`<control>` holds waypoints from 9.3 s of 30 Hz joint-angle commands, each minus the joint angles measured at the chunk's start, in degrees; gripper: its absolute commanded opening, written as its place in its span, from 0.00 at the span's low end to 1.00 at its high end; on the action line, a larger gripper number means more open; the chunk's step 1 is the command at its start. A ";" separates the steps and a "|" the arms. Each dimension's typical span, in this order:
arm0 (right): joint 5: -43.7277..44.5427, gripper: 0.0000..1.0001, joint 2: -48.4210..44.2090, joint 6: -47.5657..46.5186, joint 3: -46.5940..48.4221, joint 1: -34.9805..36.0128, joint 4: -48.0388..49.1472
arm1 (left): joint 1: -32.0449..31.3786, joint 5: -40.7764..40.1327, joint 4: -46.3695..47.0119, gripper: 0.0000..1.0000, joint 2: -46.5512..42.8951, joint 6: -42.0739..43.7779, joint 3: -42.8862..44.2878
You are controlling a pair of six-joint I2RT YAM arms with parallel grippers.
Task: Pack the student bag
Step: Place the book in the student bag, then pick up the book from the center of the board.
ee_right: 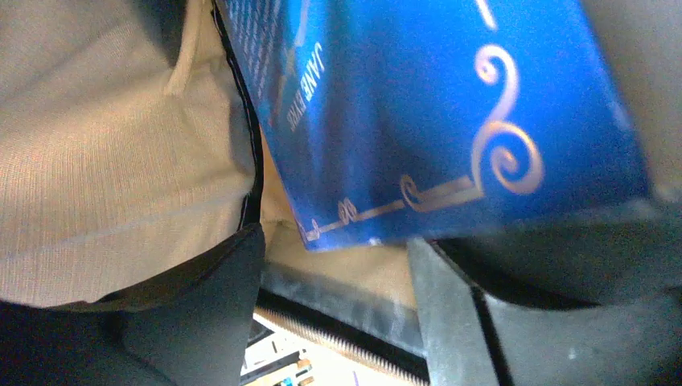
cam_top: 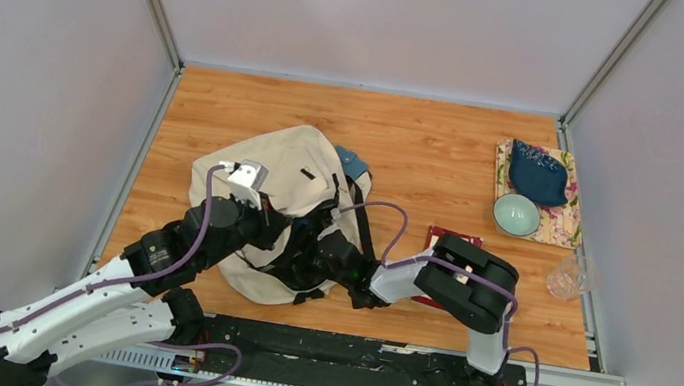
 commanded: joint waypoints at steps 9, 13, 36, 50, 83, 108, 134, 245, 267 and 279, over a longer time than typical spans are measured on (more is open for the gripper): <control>7.66 0.41 5.76 -2.70 13.94 -5.59 3.67 | -0.13 6.71 7.20 0.00 0.72 -5.30 -0.84; 11.82 0.32 2.08 -7.10 14.04 -7.70 4.03 | -0.04 7.95 7.82 0.00 0.55 -6.53 -2.07; 1.71 0.78 -19.10 -21.34 -0.63 -6.39 -15.96 | -0.04 -0.93 5.01 0.00 -1.82 -4.60 -2.42; 27.16 0.88 -56.71 -26.44 -9.51 -4.81 -60.44 | -0.04 1.07 0.79 0.26 -2.62 0.21 -1.28; 4.98 1.00 -71.51 -35.94 -16.54 -62.99 -82.90 | -5.22 31.50 28.47 0.76 63.29 -1.79 24.81; -15.49 0.76 -68.69 -33.57 -27.80 -67.12 -69.72 | -7.69 42.31 36.64 0.72 81.84 -11.02 28.25; -17.27 0.00 -77.92 -35.58 -21.83 -67.12 -74.45 | -7.69 34.15 26.99 0.66 71.32 -4.61 27.99; -14.01 0.83 -49.10 -6.41 -22.44 -23.26 4.63 | 8.57 11.20 88.85 0.00 17.07 -42.31 -28.79; 1.26 0.00 -70.51 -16.85 -20.87 -23.26 -32.40 | 8.75 14.54 19.29 0.84 14.87 -8.42 -1.38; 22.19 0.00 -90.13 -21.88 -14.53 -23.18 -66.45 | 1.91 16.58 5.54 0.84 15.22 9.10 -3.04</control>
